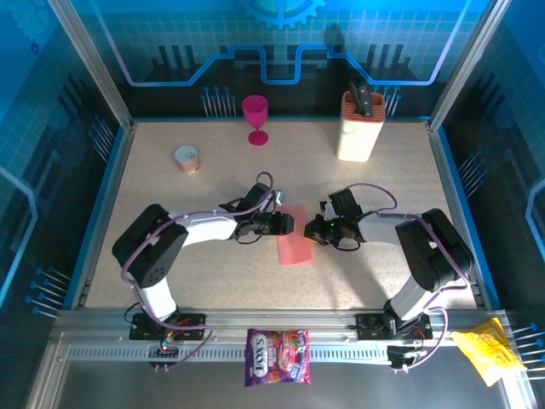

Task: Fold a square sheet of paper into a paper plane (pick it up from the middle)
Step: Fold the triangle a second time at the center of the table.

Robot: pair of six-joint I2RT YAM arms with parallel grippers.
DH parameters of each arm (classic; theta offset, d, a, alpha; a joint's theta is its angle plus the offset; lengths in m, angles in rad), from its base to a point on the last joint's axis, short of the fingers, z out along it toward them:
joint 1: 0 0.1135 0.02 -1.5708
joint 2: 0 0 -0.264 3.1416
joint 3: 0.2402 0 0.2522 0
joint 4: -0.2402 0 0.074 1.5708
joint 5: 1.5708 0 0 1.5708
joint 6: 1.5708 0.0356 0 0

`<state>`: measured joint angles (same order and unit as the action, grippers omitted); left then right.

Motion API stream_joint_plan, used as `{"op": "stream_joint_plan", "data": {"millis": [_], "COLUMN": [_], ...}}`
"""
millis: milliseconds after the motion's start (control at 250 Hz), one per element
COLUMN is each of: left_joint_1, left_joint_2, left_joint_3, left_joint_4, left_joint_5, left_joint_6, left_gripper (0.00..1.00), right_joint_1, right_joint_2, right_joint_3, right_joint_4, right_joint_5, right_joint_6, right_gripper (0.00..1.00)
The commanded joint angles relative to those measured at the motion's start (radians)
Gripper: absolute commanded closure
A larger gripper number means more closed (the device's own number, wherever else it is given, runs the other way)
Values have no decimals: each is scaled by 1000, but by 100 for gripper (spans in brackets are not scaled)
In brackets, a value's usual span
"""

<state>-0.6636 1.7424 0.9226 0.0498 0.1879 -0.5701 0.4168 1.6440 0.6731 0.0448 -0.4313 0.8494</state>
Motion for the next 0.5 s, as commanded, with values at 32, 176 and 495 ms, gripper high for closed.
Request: {"op": "stream_joint_plan", "data": {"millis": [32,176,495], "left_joint_1": [-31,-111,-360], "left_joint_2": [-86,-144,-151], "left_joint_3": [-36,-80,-121], "left_joint_4": [-66,-108,-71], "left_joint_5": [-5,-79,-349], "left_joint_6": [50,96,155], "left_gripper": [45,41,37], "right_joint_1": [1,7,11], "right_joint_2": [11,16,12], "right_joint_3": [-21,-35,-32], "right_joint_4": [38,61,49], "right_joint_5": [-22,-28,-28], "right_joint_6": [24,39,41], "right_gripper": [87,87,87]}}
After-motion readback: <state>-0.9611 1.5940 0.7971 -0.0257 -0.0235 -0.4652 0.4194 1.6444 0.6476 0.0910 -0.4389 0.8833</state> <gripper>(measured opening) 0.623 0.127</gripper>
